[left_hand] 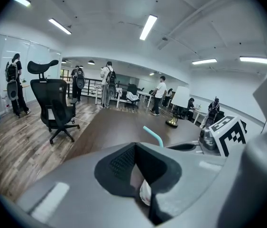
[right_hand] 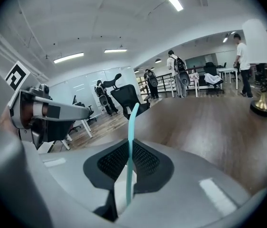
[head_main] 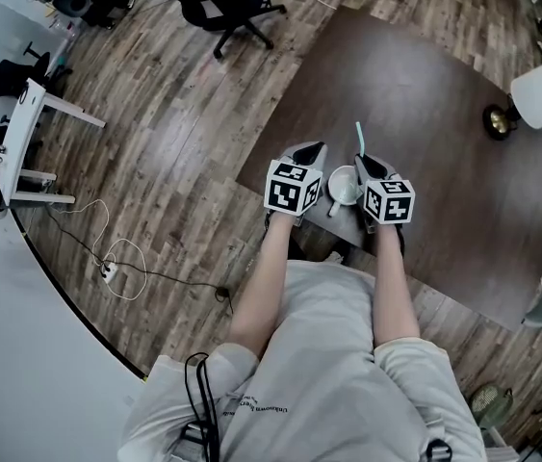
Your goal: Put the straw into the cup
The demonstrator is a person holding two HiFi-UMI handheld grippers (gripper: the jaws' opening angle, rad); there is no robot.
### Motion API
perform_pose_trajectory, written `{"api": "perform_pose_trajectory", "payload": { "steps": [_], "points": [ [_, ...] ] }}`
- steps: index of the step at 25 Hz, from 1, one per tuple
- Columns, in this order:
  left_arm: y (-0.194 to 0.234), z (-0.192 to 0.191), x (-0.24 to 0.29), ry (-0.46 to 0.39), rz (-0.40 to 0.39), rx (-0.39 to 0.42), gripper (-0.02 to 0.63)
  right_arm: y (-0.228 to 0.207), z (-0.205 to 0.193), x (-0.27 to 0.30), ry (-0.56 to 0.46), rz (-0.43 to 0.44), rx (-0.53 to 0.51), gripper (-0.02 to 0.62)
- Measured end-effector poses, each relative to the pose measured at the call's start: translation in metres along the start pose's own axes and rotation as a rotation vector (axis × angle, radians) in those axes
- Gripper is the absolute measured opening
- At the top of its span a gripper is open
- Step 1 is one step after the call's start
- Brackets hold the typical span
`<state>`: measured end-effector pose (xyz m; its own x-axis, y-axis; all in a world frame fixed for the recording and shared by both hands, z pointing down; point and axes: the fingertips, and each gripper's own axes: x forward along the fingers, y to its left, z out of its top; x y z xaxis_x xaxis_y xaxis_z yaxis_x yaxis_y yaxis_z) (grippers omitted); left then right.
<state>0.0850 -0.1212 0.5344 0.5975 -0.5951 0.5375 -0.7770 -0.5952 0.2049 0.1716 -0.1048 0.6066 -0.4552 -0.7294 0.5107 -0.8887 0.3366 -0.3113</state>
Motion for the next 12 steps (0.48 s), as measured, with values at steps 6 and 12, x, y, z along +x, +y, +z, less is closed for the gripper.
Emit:
{"api": "perform_pose_trajectory", "payload": {
  "steps": [6, 12],
  "points": [
    [0.0030, -0.0005, 0.0037, 0.006, -0.003, 0.004, 0.001, 0.0032, -0.0068, 0.0075, 0.054, 0.001, -0.049, 0.060],
    [0.0005, -0.0031, 0.0086, 0.017, -0.015, 0.006, 0.001, 0.0016, -0.0081, 0.0069, 0.064, 0.005, -0.047, 0.083]
  ]
}}
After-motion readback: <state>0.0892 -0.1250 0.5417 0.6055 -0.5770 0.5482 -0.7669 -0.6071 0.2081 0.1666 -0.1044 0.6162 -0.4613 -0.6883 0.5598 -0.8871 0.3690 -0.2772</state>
